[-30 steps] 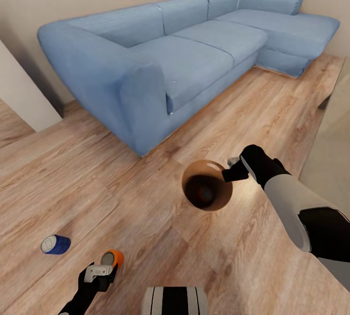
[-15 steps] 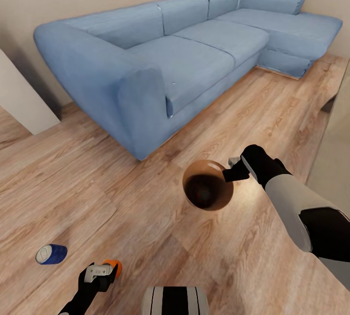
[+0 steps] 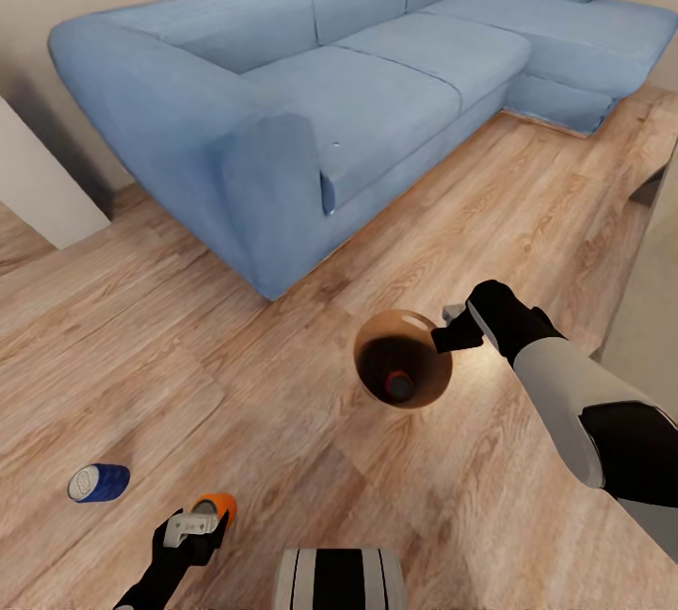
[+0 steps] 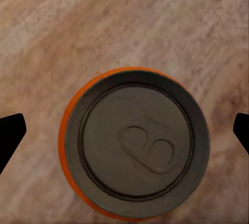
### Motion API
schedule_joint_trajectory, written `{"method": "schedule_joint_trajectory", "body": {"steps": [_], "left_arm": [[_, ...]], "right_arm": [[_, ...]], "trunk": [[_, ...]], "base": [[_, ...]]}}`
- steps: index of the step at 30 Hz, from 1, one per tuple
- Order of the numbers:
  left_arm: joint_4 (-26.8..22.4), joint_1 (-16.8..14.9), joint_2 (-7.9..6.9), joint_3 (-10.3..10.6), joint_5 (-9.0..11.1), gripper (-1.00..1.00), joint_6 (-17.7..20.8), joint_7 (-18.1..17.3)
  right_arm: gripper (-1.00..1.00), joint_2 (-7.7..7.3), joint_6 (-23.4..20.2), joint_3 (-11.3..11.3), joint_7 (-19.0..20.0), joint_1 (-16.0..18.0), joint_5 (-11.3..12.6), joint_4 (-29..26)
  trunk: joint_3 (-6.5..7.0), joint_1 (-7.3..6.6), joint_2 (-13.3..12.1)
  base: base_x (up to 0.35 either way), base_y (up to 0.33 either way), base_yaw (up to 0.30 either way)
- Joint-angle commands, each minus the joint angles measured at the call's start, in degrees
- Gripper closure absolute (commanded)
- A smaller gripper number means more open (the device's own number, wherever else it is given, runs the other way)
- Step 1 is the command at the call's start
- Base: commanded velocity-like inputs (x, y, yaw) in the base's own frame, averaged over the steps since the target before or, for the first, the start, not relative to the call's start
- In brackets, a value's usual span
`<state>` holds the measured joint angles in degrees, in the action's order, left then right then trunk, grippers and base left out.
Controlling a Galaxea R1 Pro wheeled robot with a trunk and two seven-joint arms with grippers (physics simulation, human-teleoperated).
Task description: Put the three can of soda from the living room inside the tash can in the kitchen.
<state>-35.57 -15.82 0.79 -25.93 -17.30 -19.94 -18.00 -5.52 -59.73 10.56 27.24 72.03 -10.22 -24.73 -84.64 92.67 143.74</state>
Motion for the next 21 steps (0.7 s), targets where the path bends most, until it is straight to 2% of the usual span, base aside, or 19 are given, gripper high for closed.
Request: {"method": "schedule_joint_trajectory", "body": {"steps": [1, 3, 11, 12, 21], "left_arm": [[0.02, 0.00, 0.00, 0.00, 0.00, -1.00, -0.01, 0.00], [0.04, 0.00, 0.00, 0.00, -0.01, -1.00, -0.01, -0.01], [0.00, 0.00, -0.07, 0.00, 0.03, -1.00, 0.05, 0.04], [0.02, 0.00, -0.07, 0.00, 0.01, 1.00, 0.06, 0.05], [0.06, 0.00, -0.07, 0.08, -0.10, 1.00, 0.14, 0.12]], "right_arm": [[1.00, 0.03, -0.27, -0.19, 0.26, 0.04, 1.52, 0.01], [1.00, 0.05, -0.27, -0.19, 0.26, 0.04, 1.52, 0.01], [1.00, 0.11, -0.27, -0.19, 0.26, -0.05, 1.52, -0.05], [1.00, 0.15, -0.27, -0.19, 0.26, -0.05, 1.52, -0.05], [1.00, 0.49, -0.27, -0.19, 0.26, -0.05, 1.52, -0.01]], "trunk": [[-0.22, 0.01, 0.02], [-0.66, 0.06, 0.05], [-0.66, 0.06, 0.05], [-0.66, 0.06, 0.05], [-0.66, 0.06, 0.05]], "base": [[0.000, 0.000, 0.000], [0.000, 0.000, 0.000], [0.000, 0.000, 0.000], [0.000, 0.000, 0.000], [0.000, 0.000, 0.000]]}}
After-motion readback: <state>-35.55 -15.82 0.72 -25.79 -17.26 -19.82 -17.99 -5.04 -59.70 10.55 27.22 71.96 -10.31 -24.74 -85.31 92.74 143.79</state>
